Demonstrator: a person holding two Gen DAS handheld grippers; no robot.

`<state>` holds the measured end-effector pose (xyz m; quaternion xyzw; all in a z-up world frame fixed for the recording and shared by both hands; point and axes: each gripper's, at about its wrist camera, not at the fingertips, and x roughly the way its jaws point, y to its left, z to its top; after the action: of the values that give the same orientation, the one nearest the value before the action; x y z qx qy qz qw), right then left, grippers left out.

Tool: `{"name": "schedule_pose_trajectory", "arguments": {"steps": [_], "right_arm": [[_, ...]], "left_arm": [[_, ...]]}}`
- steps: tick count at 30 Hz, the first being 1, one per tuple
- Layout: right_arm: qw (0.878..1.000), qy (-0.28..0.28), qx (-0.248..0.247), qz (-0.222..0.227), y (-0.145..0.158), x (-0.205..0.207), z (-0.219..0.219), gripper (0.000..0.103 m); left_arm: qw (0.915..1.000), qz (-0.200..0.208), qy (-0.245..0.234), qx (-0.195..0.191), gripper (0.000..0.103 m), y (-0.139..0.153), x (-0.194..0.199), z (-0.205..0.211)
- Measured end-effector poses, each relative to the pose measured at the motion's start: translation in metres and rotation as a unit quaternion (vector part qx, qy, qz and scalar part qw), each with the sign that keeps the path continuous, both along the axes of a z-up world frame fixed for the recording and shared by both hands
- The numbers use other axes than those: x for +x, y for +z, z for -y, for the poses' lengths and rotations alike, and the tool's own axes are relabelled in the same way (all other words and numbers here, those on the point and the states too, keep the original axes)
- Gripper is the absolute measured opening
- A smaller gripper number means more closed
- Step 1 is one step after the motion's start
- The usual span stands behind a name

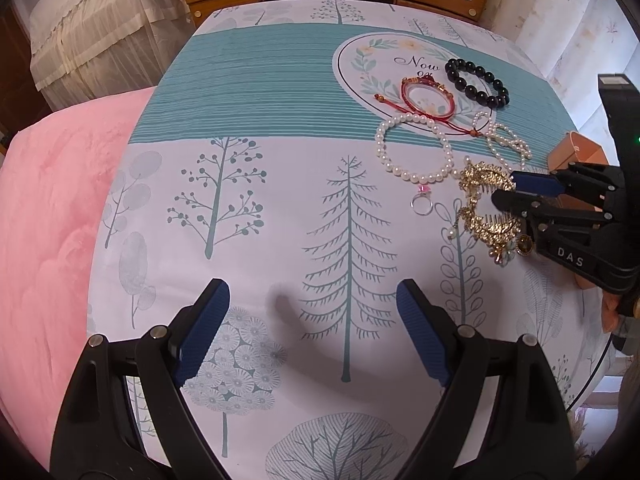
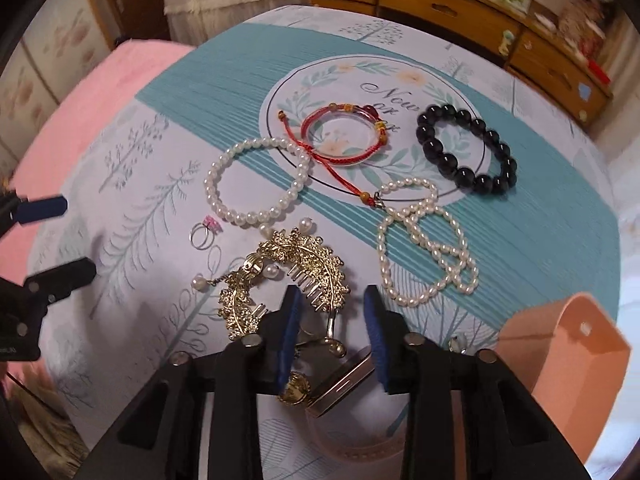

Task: Organize jewelry

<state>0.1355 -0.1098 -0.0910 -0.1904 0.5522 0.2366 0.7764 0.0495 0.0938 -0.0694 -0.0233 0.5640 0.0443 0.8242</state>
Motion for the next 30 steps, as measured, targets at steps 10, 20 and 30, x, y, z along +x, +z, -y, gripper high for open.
{"name": "schedule_pose_trajectory", "arguments": {"steps": [10,20,30], "right_arm": [[0.999,0.011,0.028,0.024,0.013,-0.021,-0.007,0.015],[0.995,-0.017,0.068,0.066,0.055,-0.041,0.009,0.004],[0.976,-0.122,0.139,0.114,0.122,-0.064,0.088,0.004]], "left_arm": [[1.0,0.002,0.005,-0.004,0.084,0.001,-0.002,-0.004],[1.0,0.008,-0.001,-0.001,0.084,0.007,-0.006,0.001],[0.9995,0.027,-0.017,0.006,0.084,0.029,0.003,0.012]]}}
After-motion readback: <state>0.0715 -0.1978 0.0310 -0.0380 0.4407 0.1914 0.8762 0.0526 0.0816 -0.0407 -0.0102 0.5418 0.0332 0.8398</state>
